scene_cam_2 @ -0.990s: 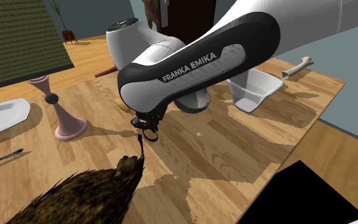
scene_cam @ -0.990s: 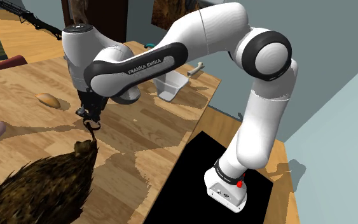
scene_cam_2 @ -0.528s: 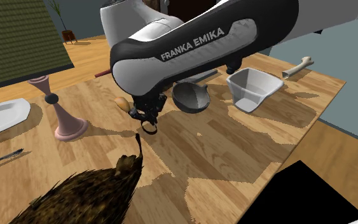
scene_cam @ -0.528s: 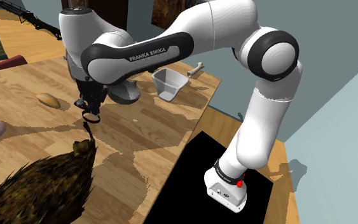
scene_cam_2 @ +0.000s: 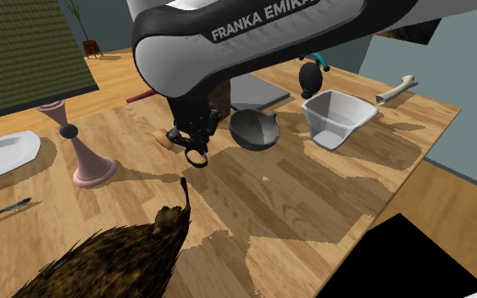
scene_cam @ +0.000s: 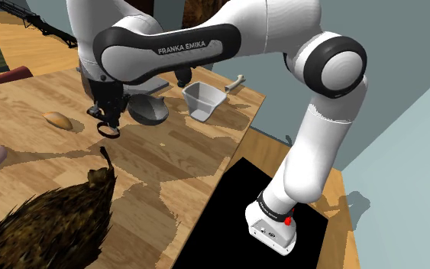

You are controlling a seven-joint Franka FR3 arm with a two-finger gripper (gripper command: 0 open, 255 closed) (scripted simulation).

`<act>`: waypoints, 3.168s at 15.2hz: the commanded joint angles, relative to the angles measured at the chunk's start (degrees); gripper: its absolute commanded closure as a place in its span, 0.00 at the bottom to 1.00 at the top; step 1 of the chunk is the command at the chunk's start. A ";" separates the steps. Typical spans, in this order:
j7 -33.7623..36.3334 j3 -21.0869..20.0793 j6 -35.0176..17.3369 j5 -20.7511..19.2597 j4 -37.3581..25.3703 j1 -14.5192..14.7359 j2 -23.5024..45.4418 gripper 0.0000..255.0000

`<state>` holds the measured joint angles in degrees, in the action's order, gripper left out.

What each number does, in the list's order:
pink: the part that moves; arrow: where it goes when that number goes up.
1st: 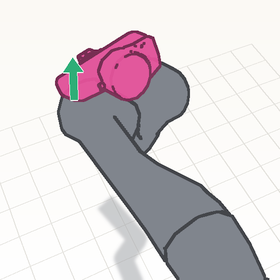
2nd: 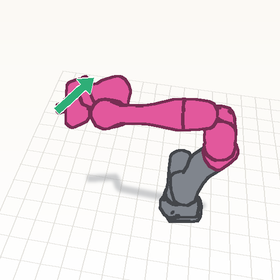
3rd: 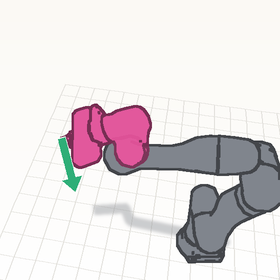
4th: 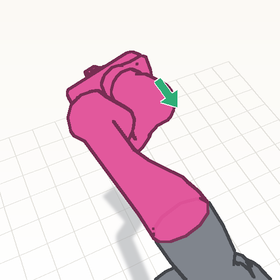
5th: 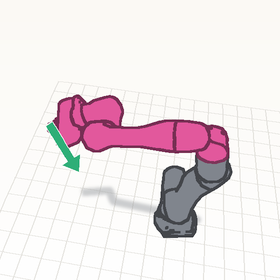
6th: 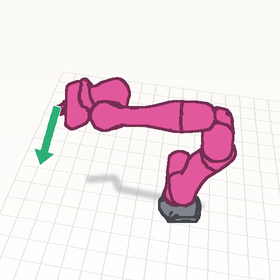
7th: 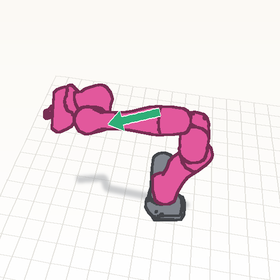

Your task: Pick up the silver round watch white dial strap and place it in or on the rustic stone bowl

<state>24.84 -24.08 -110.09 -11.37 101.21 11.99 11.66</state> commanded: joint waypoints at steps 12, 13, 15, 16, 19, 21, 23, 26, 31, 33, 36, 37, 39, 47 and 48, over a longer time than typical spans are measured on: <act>-1.50 -0.29 9.57 0.96 -8.57 0.17 -1.17 1.00; -1.56 -0.31 10.12 0.98 -9.13 0.20 -1.17 1.00; -4.30 0.70 9.90 1.46 -8.39 -1.52 -2.13 1.00; -5.66 1.20 9.83 1.66 -8.14 -2.36 -2.52 1.00; -9.70 2.80 9.72 2.13 -7.81 -4.73 -3.33 1.00; -12.35 3.87 9.75 2.34 -7.95 -6.26 -3.56 1.00; -14.96 4.96 9.86 2.48 -8.39 -7.72 -3.56 1.00; -18.80 6.57 10.17 2.58 -9.60 -9.84 -3.12 1.00; -25.28 9.23 11.20 2.53 -13.40 -13.38 -1.08 1.00; -25.13 9.25 9.62 2.52 -11.70 -13.46 -1.20 1.00; -24.90 9.29 7.31 2.48 -9.31 -13.55 -1.27 1.00; -24.82 9.31 6.54 2.45 -8.55 -13.58 -1.26 1.00; -24.65 9.34 5.04 2.38 -7.08 -13.62 -1.21 1.00; -23.87 9.48 -0.83 1.91 -1.88 -13.72 -0.47 1.00; -23.76 9.50 -1.54 1.83 -1.30 -13.72 -0.32 1.00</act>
<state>0.92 -14.58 -110.79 -9.45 99.19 -1.75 11.22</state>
